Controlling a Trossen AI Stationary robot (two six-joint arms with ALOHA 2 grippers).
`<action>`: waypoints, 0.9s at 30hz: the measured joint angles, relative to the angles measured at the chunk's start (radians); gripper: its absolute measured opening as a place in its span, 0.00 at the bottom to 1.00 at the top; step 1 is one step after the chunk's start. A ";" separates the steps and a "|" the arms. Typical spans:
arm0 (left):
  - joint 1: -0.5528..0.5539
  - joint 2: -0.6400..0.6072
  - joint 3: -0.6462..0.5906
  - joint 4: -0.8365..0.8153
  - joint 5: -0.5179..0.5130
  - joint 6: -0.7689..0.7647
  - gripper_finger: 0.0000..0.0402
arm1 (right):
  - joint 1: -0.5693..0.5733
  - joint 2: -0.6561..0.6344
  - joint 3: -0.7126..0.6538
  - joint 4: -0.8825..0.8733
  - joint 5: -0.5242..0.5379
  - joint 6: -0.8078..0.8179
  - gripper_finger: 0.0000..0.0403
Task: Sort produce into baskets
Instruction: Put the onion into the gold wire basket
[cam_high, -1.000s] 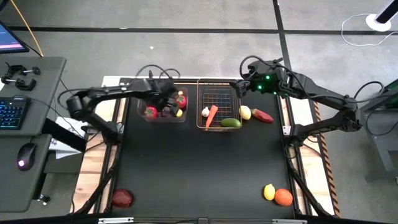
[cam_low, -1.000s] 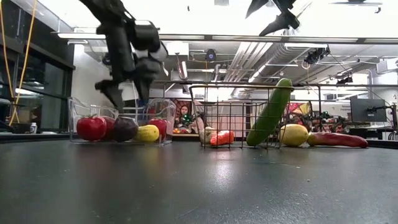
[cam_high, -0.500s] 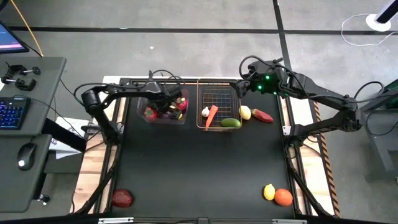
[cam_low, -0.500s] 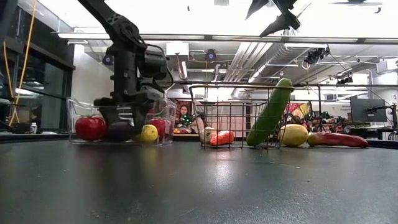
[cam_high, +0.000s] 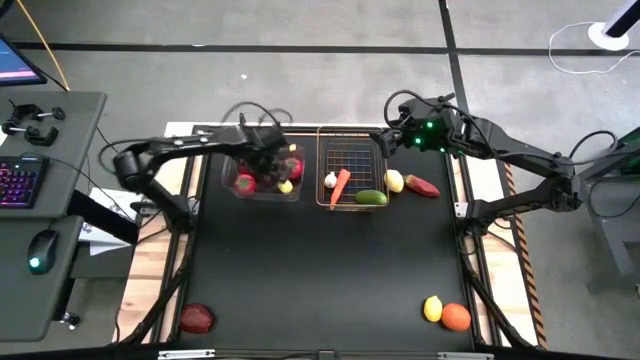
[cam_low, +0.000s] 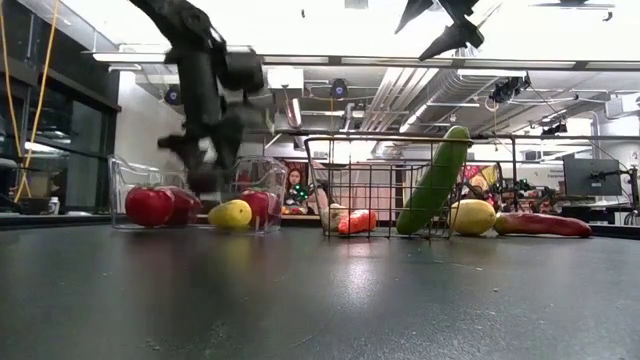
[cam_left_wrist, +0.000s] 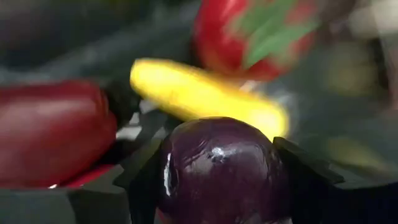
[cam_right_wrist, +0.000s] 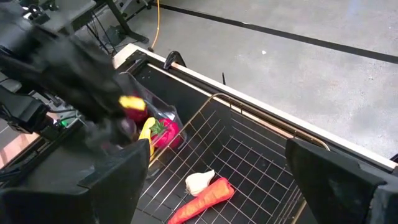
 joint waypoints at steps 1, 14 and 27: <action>0.002 -0.032 0.015 0.000 0.000 -0.004 0.59 | 0.000 0.000 0.000 0.000 0.000 0.000 0.91; -0.075 -0.166 0.109 0.459 0.092 -0.070 0.59 | 0.000 0.000 0.000 0.000 0.000 0.003 0.91; -0.172 0.123 0.110 0.908 0.194 0.072 0.89 | 0.000 0.000 0.000 0.000 0.000 0.027 0.91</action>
